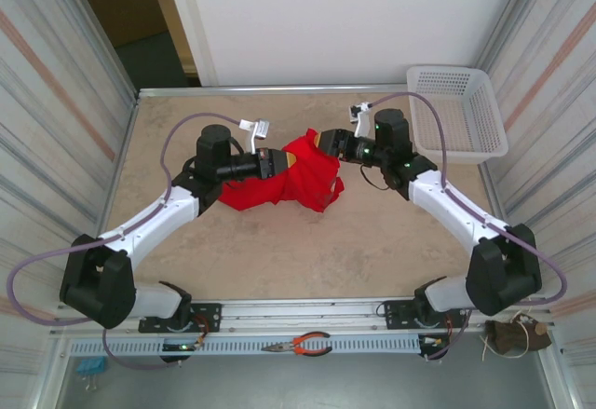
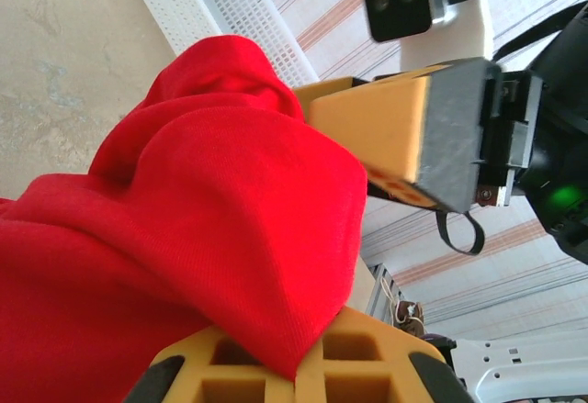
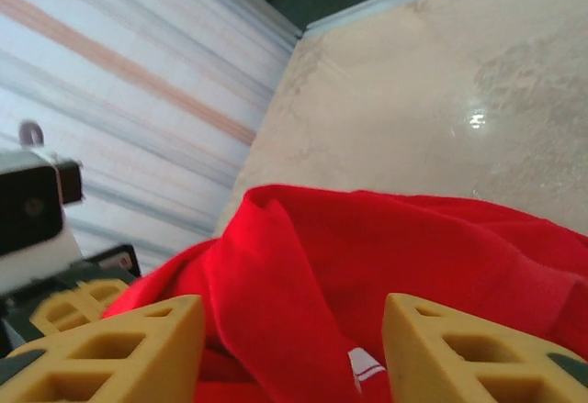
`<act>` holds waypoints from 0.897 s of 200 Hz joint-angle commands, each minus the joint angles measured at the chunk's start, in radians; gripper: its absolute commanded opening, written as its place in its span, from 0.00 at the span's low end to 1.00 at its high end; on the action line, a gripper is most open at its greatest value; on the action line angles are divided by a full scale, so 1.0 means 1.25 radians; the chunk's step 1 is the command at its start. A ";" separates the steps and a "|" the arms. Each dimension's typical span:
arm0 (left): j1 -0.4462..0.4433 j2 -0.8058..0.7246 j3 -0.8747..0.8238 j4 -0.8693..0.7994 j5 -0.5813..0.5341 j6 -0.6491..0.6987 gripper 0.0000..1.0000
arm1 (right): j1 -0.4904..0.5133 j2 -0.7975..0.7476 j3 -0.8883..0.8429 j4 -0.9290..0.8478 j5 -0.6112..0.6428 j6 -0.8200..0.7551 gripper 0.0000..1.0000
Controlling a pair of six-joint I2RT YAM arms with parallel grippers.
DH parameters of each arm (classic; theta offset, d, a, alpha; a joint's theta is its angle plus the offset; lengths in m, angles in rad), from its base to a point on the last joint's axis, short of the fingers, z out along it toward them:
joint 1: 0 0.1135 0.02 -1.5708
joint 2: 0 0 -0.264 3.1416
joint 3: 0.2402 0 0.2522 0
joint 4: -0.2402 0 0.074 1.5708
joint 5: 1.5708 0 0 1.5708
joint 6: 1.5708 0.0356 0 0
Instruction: Fold the inside-out t-shirt
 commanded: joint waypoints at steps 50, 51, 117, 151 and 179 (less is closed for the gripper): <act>0.014 -0.004 -0.023 0.007 -0.009 0.026 0.00 | -0.054 -0.012 -0.033 0.085 -0.053 0.059 0.00; 0.015 -0.004 -0.024 0.007 -0.010 0.026 0.00 | -0.057 -0.014 -0.034 0.086 -0.051 0.061 0.00; 0.073 -0.022 -0.116 -0.019 -0.073 0.024 0.63 | -0.114 -0.134 -0.052 0.095 -0.026 0.120 0.00; 0.035 -0.082 -0.082 -0.071 -0.165 0.023 0.76 | -0.082 -0.137 -0.064 0.079 -0.015 0.108 0.00; -0.021 -0.072 -0.002 -0.133 -0.249 0.043 0.82 | -0.052 -0.137 -0.068 0.066 -0.002 0.092 0.00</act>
